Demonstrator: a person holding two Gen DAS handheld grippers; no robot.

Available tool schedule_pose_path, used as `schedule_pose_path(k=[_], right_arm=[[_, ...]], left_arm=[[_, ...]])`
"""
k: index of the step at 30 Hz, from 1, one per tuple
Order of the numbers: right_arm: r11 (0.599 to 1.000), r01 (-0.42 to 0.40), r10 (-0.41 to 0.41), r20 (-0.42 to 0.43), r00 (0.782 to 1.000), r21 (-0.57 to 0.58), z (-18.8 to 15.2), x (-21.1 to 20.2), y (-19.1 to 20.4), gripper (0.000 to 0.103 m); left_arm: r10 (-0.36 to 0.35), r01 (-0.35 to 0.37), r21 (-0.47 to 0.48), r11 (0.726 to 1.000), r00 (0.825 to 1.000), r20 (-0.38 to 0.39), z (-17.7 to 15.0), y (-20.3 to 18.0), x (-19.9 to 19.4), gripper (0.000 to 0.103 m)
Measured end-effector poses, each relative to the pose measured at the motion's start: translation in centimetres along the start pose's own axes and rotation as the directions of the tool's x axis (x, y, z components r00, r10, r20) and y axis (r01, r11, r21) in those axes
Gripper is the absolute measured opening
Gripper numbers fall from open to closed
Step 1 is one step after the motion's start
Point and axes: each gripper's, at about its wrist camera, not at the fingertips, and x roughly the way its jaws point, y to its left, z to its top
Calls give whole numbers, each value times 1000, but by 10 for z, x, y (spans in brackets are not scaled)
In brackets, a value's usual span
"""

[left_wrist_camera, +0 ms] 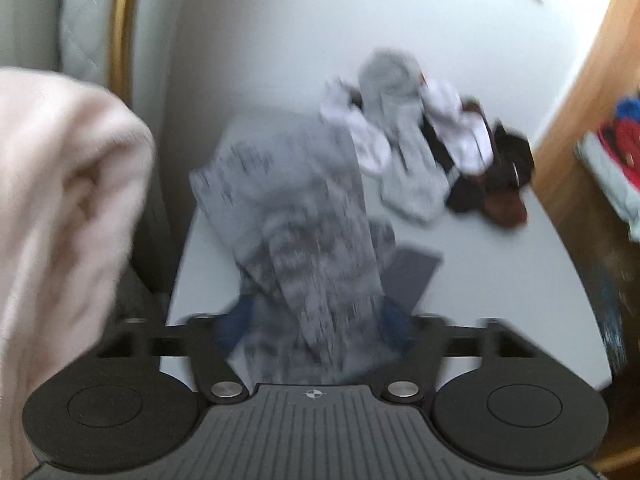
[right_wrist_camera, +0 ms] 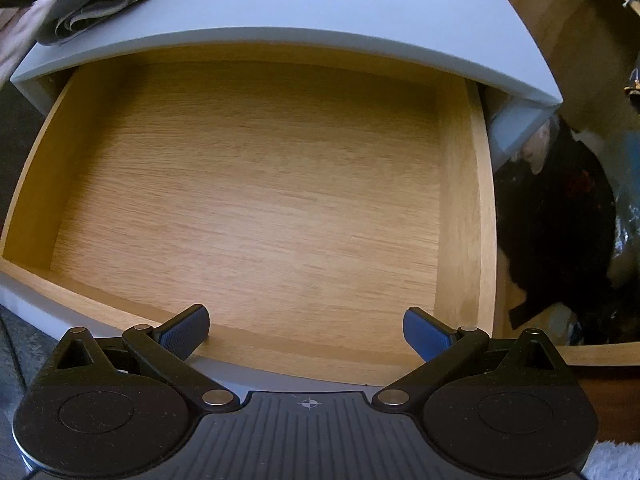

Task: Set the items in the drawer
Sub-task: 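Lift the underwear with the left tool and carry it toward the open drawer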

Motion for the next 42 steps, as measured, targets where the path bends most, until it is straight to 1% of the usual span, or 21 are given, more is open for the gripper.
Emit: schedule_pose_path(k=[2, 6, 10, 11, 14, 16, 18, 20, 23, 25, 26, 27, 28, 30, 32, 35, 40, 42], right_arm=[[1000, 2, -2, 3, 1000, -9, 0, -1, 0, 103], [1000, 0, 0, -1, 1000, -6, 0, 1, 0, 103], [1000, -2, 2, -1, 1000, -4, 1, 2, 1, 103], [1000, -1, 1, -1, 1000, -5, 1, 3, 0, 103], [1000, 5, -5, 3, 1000, -11, 2, 3, 3, 103], [1000, 0, 0, 3, 1000, -10, 0, 2, 4, 103], [1000, -6, 6, 1, 1000, -11, 1, 3, 4, 103], [1000, -7, 7, 0, 1000, -16, 2, 3, 4, 103], [1000, -5, 5, 3, 1000, -21, 2, 4, 3, 103], [1000, -1, 1, 8, 1000, -27, 2, 4, 4, 103], [1000, 0, 0, 9, 1000, -28, 2, 4, 4, 103], [1000, 0, 0, 10, 1000, -28, 1, 4, 5, 103], [1000, 0, 0, 10, 1000, -26, 1, 4, 6, 103], [1000, 8, -8, 11, 1000, -25, 1, 4, 6, 103], [999, 22, -21, 13, 1000, -26, 0, 5, 6, 103], [999, 25, -24, 12, 1000, -25, 0, 8, 8, 103], [999, 34, -33, 20, 999, -40, -2, 9, 15, 103], [999, 29, -29, 17, 999, -37, -2, 10, 14, 103]], left_arm=[[24, -24, -5, 1000, 999, 30, 9, -5, -2, 88], [36, -35, -41, 999, 999, 17, 27, -15, 19, 88], [115, -114, -25, 993, 993, 27, 36, -30, 44, 91], [129, -128, -30, 991, 991, 25, 37, -31, 48, 92], [155, -155, -38, 987, 988, 5, 37, -35, 62, 98], [183, -183, -18, 983, 983, 4, 34, -39, 69, 100], [215, -216, 25, 976, 976, 12, 31, -47, 73, 100], [232, -233, 66, 970, 972, 27, 25, -53, 72, 99], [251, -257, 119, 959, 966, 56, 14, -56, 69, 92], [246, -255, 134, 958, 966, 80, 7, -55, 61, 88], [242, -252, 137, 958, 966, 85, 5, -54, 59, 84], [240, -251, 143, 957, 967, 90, 3, -53, 55, 79], [237, -250, 153, 956, 967, 95, 2, -53, 53, 75], [231, -246, 168, 955, 967, 103, -1, -53, 48, 58], [214, -230, 165, 959, 971, 111, -5, -51, 41, 50], [195, -215, 204, 955, 974, 115, -16, -52, 29, 43], [173, -200, 255, 946, 977, 123, -42, -54, 7, 38], [172, -202, 264, 943, 976, 131, -52, -55, -2, 32]])
